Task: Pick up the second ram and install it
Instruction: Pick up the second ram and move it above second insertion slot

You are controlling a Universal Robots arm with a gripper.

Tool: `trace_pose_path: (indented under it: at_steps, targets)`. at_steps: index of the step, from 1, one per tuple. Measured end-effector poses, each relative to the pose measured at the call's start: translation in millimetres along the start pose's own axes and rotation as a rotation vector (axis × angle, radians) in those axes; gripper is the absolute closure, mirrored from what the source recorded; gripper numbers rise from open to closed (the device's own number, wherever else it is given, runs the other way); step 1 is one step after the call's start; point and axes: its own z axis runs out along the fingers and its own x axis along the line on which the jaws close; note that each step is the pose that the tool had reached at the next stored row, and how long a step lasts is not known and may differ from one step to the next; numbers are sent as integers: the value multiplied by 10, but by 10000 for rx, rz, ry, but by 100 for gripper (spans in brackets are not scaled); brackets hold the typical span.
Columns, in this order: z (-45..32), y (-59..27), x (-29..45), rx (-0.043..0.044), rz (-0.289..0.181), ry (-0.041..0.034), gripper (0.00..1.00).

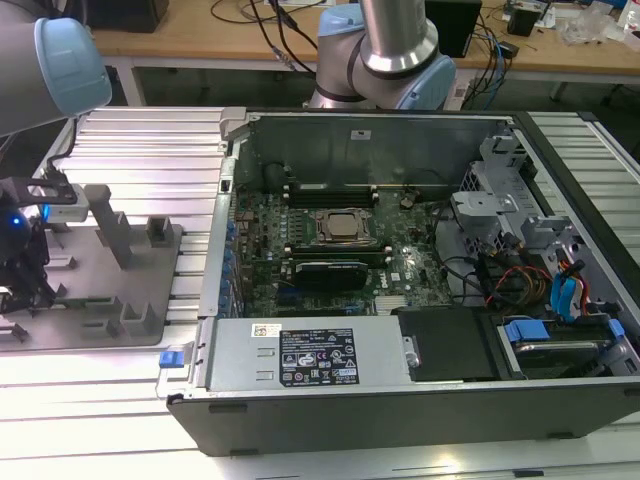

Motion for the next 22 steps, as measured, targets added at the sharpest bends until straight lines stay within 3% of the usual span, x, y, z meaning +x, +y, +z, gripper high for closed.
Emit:
trace_pose_path:
  at_steps: [9, 11, 14, 22]
  targets:
    - [0, 0, -4, -1, 1, 0, 91]
    - [0, 0, -5, 21, 483, -21, 91]
    - [-6, 1, -4, 20, 478, -21, 91]
    - [-188, 8, -13, 22, 477, -32, 91]
